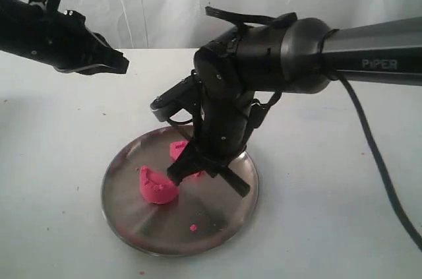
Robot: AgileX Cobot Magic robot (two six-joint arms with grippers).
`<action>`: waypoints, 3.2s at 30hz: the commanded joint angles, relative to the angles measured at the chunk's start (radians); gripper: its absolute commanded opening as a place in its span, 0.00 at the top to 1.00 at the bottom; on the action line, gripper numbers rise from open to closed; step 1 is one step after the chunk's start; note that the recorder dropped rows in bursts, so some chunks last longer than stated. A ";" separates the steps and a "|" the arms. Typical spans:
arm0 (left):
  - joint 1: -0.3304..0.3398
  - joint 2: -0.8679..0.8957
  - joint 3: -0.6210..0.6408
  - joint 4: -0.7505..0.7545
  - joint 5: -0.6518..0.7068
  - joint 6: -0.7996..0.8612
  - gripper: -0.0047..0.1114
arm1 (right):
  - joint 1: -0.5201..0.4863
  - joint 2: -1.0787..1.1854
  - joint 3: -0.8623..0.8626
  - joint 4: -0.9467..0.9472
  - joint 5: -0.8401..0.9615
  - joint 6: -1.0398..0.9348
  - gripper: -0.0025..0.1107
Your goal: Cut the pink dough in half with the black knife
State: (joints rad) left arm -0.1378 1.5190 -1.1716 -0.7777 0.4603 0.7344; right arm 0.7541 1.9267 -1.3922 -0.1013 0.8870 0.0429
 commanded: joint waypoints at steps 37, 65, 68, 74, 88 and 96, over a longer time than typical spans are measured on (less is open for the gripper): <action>-0.002 -0.061 0.007 -0.020 0.125 -0.002 0.96 | -0.058 -0.461 0.657 0.767 -0.816 0.119 0.98; -0.002 -0.061 0.007 -0.020 0.108 0.000 0.96 | -0.057 -0.498 0.702 1.846 -0.870 -1.259 0.98; -0.002 -0.061 0.007 -0.020 0.108 0.000 0.96 | -0.072 -0.497 0.709 1.846 -0.772 -1.131 0.98; -0.002 -0.061 0.007 -0.020 0.109 0.000 0.96 | -0.077 -0.476 0.730 1.846 -0.819 -1.048 0.98; -0.002 -0.061 0.007 -0.020 0.109 0.002 0.96 | -0.077 -0.445 0.736 1.846 -0.712 -1.192 0.98; -0.002 -0.061 0.007 -0.020 0.109 0.002 0.96 | -0.077 -0.447 0.736 0.752 -0.830 -0.062 0.98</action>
State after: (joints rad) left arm -0.1378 1.4692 -1.1716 -0.7777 0.5614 0.7344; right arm 0.6807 1.4842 -0.6646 1.1862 0.1075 -0.5874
